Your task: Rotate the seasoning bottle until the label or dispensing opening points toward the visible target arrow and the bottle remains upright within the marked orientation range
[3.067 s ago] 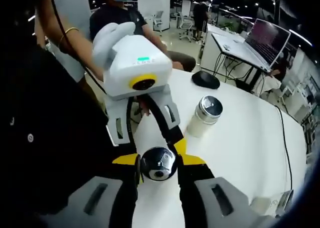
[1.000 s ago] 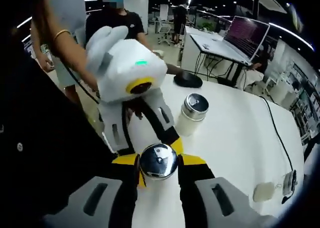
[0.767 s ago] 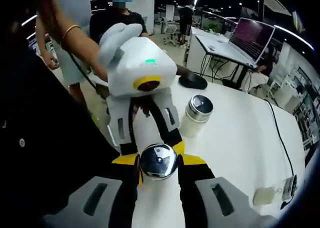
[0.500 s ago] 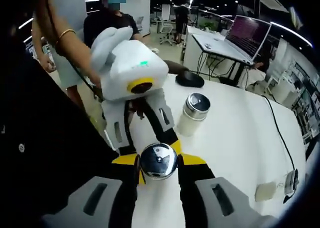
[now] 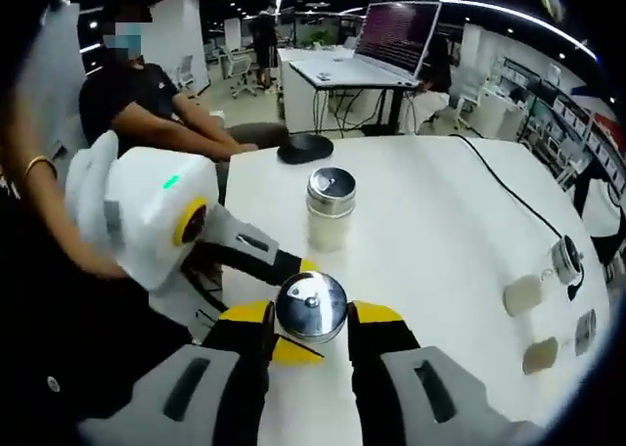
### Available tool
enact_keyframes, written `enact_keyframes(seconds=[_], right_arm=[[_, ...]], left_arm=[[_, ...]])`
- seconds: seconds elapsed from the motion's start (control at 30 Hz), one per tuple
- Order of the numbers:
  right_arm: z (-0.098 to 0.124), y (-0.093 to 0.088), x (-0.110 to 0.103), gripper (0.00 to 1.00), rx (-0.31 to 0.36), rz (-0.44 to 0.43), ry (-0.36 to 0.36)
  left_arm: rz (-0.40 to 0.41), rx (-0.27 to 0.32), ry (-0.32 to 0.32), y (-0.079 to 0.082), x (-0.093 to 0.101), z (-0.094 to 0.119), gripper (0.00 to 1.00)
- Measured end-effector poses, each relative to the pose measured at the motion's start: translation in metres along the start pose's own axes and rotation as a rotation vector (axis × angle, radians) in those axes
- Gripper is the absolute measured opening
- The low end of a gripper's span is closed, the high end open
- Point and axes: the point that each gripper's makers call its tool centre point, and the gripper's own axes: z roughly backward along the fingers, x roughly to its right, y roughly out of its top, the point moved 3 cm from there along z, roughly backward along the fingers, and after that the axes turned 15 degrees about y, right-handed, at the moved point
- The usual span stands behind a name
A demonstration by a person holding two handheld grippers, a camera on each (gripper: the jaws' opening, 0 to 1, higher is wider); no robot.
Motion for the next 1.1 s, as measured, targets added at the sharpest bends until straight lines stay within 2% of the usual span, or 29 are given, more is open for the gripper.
enact_keyframes(seconds=[0.07,0.2,0.3,0.47,0.7,0.9,0.97,1.1], right_arm=[[-0.001,0.001,0.001,0.28,0.018,-0.047,-0.027],[-0.003,0.002,0.001,0.28,0.018,-0.058,-0.043],[-0.003,0.002,0.002,0.27,0.008,-0.044,-0.027],[-0.002,0.002,0.004,0.27,-0.021,0.032,0.045],[-0.006,0.004,0.0,0.27,-0.082,0.224,0.191],[-0.007,0.005,-0.001,0.27,-0.138,0.349,0.275],[-0.008,0.005,-0.002,0.27,-0.14,0.358,0.284],[-0.007,0.006,-0.001,0.27,-0.136,0.361,0.285]], left_arm=[[-0.006,-0.001,0.01,-0.001,-0.002,0.0,0.37],[-0.003,-0.001,0.009,-0.004,-0.005,-0.002,0.37],[0.002,0.005,-0.01,-0.005,-0.004,-0.002,0.37],[-0.039,0.002,-0.091,-0.005,-0.005,0.002,0.36],[-0.107,0.009,-0.221,-0.005,-0.011,0.001,0.37],[-0.151,-0.004,-0.32,-0.006,-0.011,0.0,0.38],[-0.2,0.0,-0.331,-0.007,-0.012,-0.001,0.39],[-0.219,-0.004,-0.346,-0.005,-0.01,0.001,0.37]])
